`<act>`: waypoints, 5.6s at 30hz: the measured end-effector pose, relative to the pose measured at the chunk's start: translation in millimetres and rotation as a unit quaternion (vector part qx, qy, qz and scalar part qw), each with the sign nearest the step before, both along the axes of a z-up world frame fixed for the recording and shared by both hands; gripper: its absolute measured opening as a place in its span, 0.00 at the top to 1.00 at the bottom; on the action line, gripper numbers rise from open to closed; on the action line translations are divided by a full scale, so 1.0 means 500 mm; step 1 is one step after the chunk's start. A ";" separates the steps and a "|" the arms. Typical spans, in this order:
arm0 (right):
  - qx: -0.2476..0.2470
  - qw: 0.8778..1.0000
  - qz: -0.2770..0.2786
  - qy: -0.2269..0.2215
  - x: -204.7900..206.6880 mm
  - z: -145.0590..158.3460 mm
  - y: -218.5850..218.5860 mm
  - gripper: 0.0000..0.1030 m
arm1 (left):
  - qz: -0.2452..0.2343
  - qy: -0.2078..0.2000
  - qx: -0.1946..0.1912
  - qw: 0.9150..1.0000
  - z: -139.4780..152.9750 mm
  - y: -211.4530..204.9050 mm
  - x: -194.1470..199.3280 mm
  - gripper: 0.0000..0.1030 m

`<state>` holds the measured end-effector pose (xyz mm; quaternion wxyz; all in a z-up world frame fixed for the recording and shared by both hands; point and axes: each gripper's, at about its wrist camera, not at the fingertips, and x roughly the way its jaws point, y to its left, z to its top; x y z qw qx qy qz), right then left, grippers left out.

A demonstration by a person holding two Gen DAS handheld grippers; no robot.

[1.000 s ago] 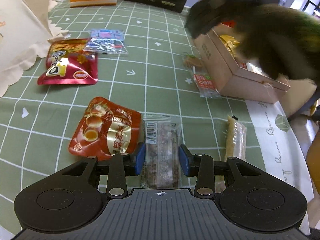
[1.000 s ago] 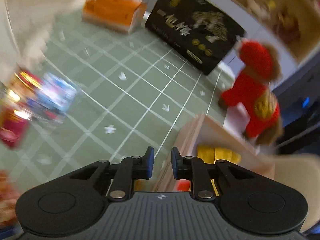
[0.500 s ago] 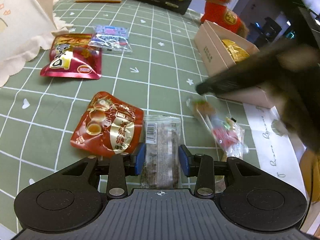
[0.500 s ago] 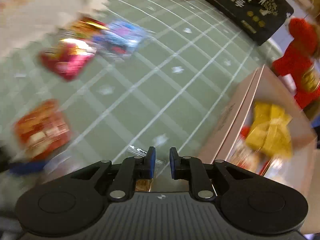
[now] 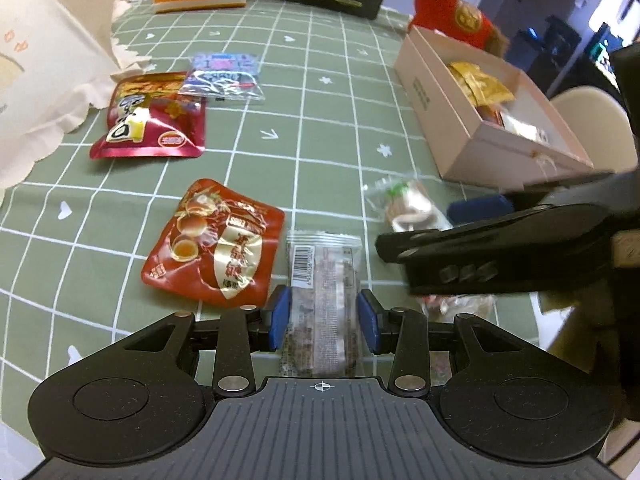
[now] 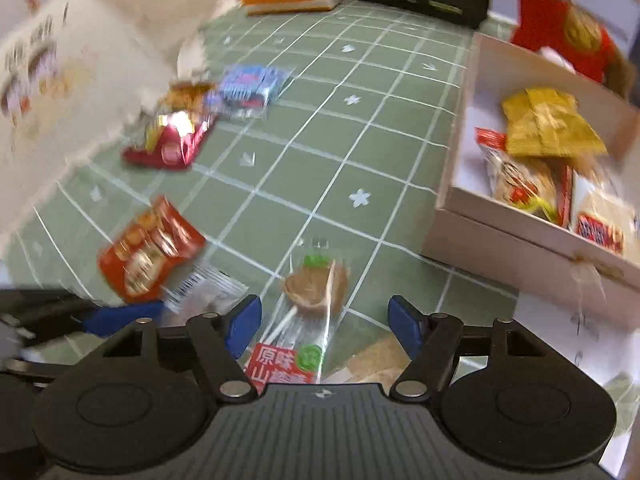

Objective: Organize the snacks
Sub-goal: 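Grasp the clear hawthorn-bar packet with the right tool while the left tool holds its packet, then lower both packets into the pink box and open both tools, then grasp the red spicy-snack packet with the left tool while the right tool grasps the blue candy packet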

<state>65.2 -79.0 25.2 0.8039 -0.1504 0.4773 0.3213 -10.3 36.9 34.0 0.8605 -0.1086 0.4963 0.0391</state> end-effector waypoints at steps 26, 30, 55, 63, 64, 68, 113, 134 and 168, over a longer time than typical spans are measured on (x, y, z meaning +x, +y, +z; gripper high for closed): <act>0.033 0.995 -0.088 0.026 -0.084 0.001 -0.314 0.85 | -0.017 -0.024 0.018 0.999 -0.008 -0.141 -0.021 0.60; 0.061 0.993 -0.092 0.042 -0.088 -0.004 -0.309 0.53 | -0.015 -0.025 0.006 1.000 -0.005 -0.152 -0.035 0.61; 0.077 0.993 -0.091 -0.014 -0.049 0.020 -0.296 0.23 | 0.047 -0.015 -0.026 0.998 0.007 -0.081 -0.036 0.61; 0.083 0.993 -0.089 0.002 0.055 0.017 -0.149 0.24 | 0.035 -0.012 -0.014 0.999 0.029 -0.085 -0.050 0.61; 0.073 0.994 -0.087 0.006 0.061 0.008 -0.133 0.31 | 0.033 -0.013 -0.012 0.999 0.033 -0.086 -0.053 0.61; 0.044 0.996 -0.071 0.005 0.049 -0.004 -0.112 0.60 | 0.025 -0.017 -0.017 0.999 0.047 -0.090 -0.062 0.61; 0.139 0.964 -0.197 -0.114 0.203 0.257 -0.355 0.47 | 0.042 -0.101 -0.147 0.983 0.083 -0.054 0.021 0.58; 0.115 0.988 -0.062 0.079 0.151 0.090 0.257 0.27 | 0.188 -0.094 -0.073 0.975 0.069 0.344 -0.087 0.58; 0.021 0.998 -0.046 0.041 -0.056 0.035 -0.054 0.43 | -0.067 -0.074 -0.021 0.995 0.001 0.212 0.160 0.53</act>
